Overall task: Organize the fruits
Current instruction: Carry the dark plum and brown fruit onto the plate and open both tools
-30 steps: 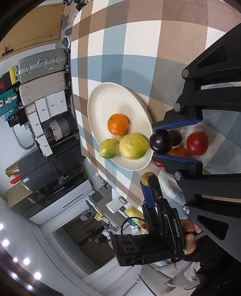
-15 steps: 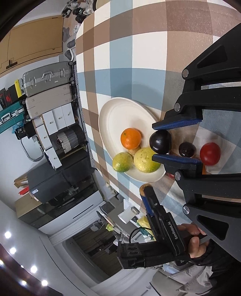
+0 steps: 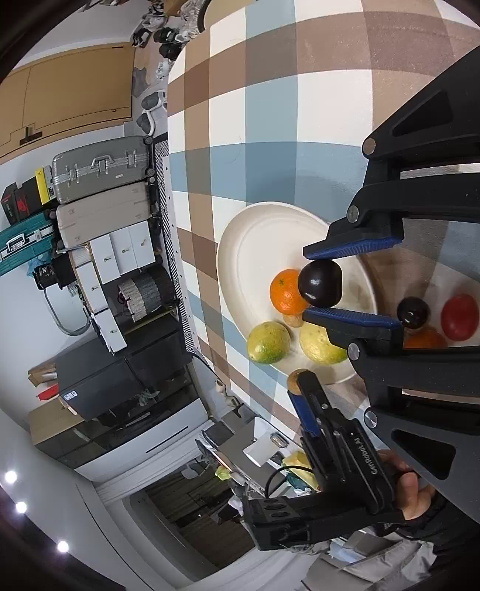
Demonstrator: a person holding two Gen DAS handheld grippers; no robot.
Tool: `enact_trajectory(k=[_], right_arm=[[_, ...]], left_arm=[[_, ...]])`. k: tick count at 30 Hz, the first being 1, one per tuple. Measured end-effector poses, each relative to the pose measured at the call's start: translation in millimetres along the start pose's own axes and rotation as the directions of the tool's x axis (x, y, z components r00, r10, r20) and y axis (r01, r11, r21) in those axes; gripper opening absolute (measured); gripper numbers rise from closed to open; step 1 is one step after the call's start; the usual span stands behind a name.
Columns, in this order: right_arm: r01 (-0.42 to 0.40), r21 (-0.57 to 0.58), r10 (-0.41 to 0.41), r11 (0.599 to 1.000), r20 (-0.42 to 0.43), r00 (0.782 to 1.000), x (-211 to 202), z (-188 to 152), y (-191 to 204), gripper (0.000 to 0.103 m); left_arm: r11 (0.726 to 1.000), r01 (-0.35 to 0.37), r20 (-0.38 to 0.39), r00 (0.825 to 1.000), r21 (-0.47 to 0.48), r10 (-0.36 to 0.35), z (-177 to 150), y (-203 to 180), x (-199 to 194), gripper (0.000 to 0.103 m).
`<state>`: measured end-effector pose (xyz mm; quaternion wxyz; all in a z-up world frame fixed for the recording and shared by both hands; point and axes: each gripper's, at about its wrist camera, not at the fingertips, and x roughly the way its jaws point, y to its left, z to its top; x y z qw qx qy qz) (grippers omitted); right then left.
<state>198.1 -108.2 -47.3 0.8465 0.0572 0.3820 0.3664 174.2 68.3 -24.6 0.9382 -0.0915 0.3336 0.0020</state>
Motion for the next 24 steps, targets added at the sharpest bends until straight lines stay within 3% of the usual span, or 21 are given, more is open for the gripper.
enact_trajectory(k=[5, 24], right_arm=[[0.0, 0.025, 0.0, 1.0, 0.002, 1.0, 7.0, -2.4, -6.3, 0.027], [0.031, 0.041, -0.032, 0.999, 0.02, 0.999, 9.5, -2.5, -8.2, 0.027]], left_arm=[[0.999, 0.007, 0.0, 1.0, -0.036, -0.007, 0.3, 7.9, 2.2, 0.026], [0.999, -0.03, 0.03, 0.999, -0.026, 0.031, -0.5, 6.1, -2.4, 0.026]])
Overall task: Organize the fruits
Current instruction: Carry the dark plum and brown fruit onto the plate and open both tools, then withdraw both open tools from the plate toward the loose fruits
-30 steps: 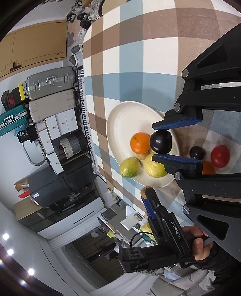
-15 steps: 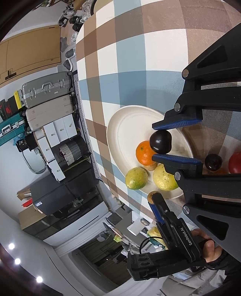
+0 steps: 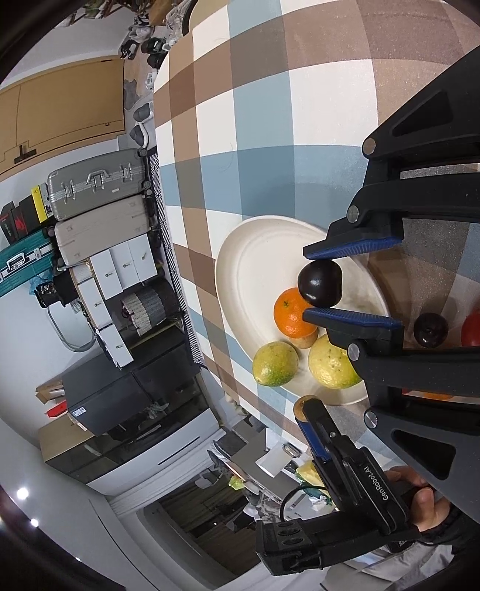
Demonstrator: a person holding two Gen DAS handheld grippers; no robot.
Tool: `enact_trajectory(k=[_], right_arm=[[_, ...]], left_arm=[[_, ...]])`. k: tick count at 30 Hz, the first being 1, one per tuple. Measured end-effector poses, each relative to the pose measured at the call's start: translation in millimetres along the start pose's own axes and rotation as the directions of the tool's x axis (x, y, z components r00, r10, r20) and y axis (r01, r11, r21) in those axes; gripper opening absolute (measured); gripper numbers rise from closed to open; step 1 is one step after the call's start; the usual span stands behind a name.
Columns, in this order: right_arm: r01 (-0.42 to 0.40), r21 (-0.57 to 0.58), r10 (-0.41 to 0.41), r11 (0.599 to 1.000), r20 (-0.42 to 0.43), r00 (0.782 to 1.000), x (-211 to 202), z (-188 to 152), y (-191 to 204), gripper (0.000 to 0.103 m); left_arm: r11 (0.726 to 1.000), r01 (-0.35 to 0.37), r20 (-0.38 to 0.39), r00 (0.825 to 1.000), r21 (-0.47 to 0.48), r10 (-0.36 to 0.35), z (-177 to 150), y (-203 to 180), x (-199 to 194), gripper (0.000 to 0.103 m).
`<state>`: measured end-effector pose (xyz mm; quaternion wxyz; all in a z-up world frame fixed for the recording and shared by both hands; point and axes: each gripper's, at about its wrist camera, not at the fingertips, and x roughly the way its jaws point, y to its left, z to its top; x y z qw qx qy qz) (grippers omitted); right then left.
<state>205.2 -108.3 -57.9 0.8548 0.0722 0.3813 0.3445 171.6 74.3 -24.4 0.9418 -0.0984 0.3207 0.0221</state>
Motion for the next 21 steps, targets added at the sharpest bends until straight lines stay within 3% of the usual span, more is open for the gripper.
enact_trajectory(k=[3, 6, 9, 11, 15, 17, 21], right_arm=[[-0.008, 0.004, 0.008, 1.0, 0.007, 1.0, -0.8, 0.5, -1.2, 0.027], [-0.005, 0.006, 0.005, 1.0, 0.008, 1.0, -0.3, -0.8, -1.4, 0.038], [-0.006, 0.002, 0.006, 1.0, 0.018, 1.0, -2.1, -1.2, -0.9, 0.039], [0.005, 0.005, -0.005, 1.0, 0.036, 0.999, -4.8, -1.9, -0.6, 0.048], [0.007, 0.014, -0.008, 1.0, 0.051, 0.999, -8.1, -2.9, -1.9, 0.053], [0.014, 0.015, -0.015, 1.0, 0.064, 0.998, -10.3, -3.0, -2.5, 0.069], [0.033, 0.013, -0.034, 0.999, 0.073, 0.997, -15.3, -3.0, -3.1, 0.082]], left_arm=[[1.0, -0.004, 0.009, 1.0, -0.002, 0.004, -0.3, 0.7, -3.1, 0.026], [1.0, -0.003, 0.019, 1.0, 0.003, 0.003, -0.6, 0.1, -5.6, 0.026], [1.0, 0.001, 0.025, 1.0, 0.005, -0.001, -1.0, -0.4, -7.9, 0.026], [1.0, -0.003, 0.025, 1.0, 0.005, 0.003, -0.9, -0.5, -8.3, 0.026], [1.0, -0.01, 0.034, 0.999, -0.004, 0.01, -1.1, 0.7, -10.4, 0.026], [1.0, -0.027, 0.02, 0.999, -0.003, 0.027, -1.8, 0.9, -9.9, 0.036], [0.999, -0.038, 0.017, 0.999, -0.002, 0.038, -4.8, 0.2, -16.0, 0.063]])
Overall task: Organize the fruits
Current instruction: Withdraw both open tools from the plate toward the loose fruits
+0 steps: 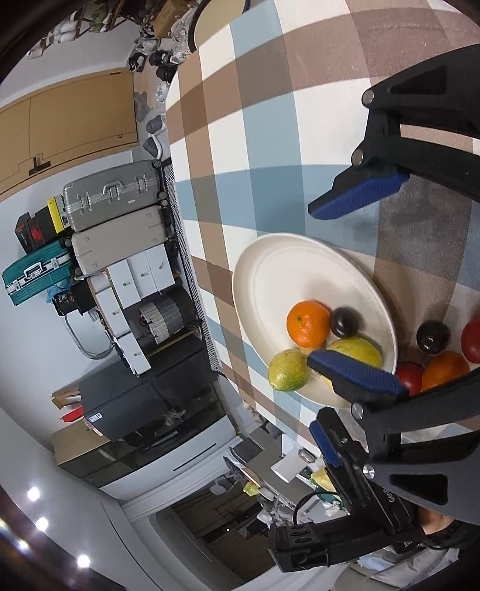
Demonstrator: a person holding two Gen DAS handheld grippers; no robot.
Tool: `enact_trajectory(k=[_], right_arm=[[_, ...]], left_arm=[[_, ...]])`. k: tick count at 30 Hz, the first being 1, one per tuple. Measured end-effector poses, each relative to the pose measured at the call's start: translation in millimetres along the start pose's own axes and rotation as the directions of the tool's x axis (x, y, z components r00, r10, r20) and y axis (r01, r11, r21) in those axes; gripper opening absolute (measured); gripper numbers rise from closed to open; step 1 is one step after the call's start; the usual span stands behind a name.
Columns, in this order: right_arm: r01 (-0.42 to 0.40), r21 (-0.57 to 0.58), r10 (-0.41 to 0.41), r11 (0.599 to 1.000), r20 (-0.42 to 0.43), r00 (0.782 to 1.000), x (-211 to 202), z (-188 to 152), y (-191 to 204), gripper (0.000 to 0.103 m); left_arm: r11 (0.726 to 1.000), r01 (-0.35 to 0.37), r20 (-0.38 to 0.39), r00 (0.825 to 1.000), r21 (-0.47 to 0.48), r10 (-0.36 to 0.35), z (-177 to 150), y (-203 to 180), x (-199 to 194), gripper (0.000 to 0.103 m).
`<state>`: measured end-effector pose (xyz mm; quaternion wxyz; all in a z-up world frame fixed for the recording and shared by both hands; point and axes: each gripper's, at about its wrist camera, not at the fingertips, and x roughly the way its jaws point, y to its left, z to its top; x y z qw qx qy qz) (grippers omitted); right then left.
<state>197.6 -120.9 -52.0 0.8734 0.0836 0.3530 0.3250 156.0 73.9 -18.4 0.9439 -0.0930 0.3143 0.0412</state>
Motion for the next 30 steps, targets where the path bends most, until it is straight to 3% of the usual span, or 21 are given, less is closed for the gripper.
enact_trajectory(k=[2, 5, 8, 14, 19, 30], right_arm=[[-0.007, 0.005, 0.007, 1.0, -0.007, 1.0, 0.0, -0.1, -0.9, 0.09], [0.0, -0.005, 0.0, 1.0, -0.022, 1.0, 0.0, -1.2, -0.2, 0.101], [-0.013, -0.026, 0.012, 1.0, -0.043, 0.999, -1.0, -5.4, 3.0, 0.102], [-0.021, -0.104, 0.014, 0.994, -0.074, 0.997, -4.7, -15.0, 15.1, 0.103], [-0.025, -0.125, 0.015, 0.992, -0.086, 0.996, -12.9, -21.3, 16.1, 0.103], [-0.038, -0.212, -0.003, 0.977, -0.187, 0.982, -25.4, -32.4, 18.5, 0.103]], left_arm=[[1.0, 0.004, 0.016, 1.0, -0.016, -0.004, -1.1, 1.2, -7.6, 0.084], [0.999, 0.017, 0.02, 1.0, -0.032, -0.016, -2.8, 2.4, -15.8, 0.091], [0.998, 0.04, 0.012, 0.999, -0.044, -0.039, -6.4, 1.9, -22.2, 0.102], [1.0, 0.03, -0.005, 1.0, 0.001, -0.03, -18.5, -13.3, -33.2, 0.102], [0.998, 0.065, -0.026, 0.998, 0.02, -0.064, -27.3, -22.5, -39.6, 0.102], [0.993, 0.097, -0.077, 0.993, 0.07, -0.091, -35.3, -40.0, -40.8, 0.102]])
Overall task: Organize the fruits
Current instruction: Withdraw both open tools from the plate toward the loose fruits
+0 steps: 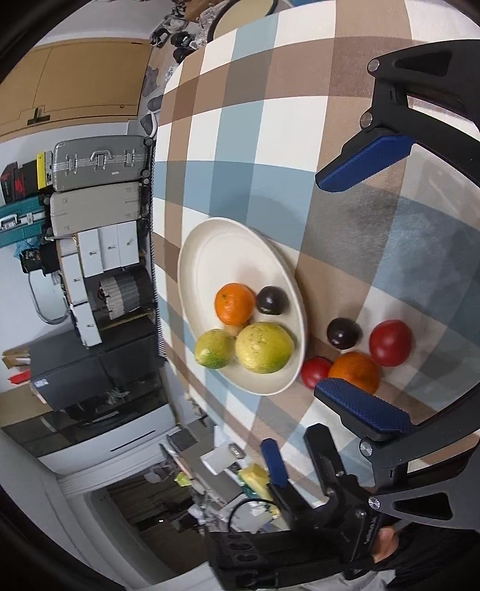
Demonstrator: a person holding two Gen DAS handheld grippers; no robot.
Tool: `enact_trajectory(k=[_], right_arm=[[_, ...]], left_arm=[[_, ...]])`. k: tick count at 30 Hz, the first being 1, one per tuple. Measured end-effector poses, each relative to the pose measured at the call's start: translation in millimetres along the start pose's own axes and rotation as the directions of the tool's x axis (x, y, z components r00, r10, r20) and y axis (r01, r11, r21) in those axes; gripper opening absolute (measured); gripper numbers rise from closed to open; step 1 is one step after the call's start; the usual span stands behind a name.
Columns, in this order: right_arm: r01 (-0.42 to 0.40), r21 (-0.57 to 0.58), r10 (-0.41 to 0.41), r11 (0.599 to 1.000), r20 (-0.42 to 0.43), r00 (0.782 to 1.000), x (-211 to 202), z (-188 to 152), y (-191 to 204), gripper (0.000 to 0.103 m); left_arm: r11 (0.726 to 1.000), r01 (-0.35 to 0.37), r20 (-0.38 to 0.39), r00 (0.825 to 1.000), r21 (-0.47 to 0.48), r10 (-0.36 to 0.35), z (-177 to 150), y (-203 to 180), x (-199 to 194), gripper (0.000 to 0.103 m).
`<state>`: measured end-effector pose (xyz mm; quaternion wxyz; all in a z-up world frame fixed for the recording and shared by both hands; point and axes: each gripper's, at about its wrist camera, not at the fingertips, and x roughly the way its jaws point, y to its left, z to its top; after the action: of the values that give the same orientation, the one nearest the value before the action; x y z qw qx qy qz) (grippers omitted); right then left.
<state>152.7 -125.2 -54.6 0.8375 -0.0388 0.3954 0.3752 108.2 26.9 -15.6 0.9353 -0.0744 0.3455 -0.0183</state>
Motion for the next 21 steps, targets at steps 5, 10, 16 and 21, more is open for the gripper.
enact_trajectory(k=[5, 10, 16, 21], right_arm=[[-0.03, -0.059, 0.026, 0.998, -0.072, 0.997, 5.4, -6.8, 5.0, 0.103], [-0.046, -0.096, 0.034, 0.994, -0.124, 0.992, 13.9, -13.3, 13.0, 0.102], [-0.077, -0.145, 0.052, 0.986, -0.171, 0.984, 21.0, -21.2, 25.4, 0.096], [-0.083, -0.168, 0.051, 0.982, -0.185, 0.981, 23.5, -24.7, 30.8, 0.078]], left_arm=[[1.0, 0.005, -0.017, 1.0, 0.008, -0.005, -0.4, -0.5, 7.2, 0.102], [1.0, 0.003, -0.027, 1.0, 0.007, -0.003, -0.6, 0.2, 10.6, 0.102], [1.0, 0.013, -0.035, 0.999, 0.013, -0.013, -1.3, -1.6, 11.2, 0.102], [0.999, 0.016, -0.041, 0.999, 0.028, -0.014, -2.0, -4.1, 12.4, 0.102]])
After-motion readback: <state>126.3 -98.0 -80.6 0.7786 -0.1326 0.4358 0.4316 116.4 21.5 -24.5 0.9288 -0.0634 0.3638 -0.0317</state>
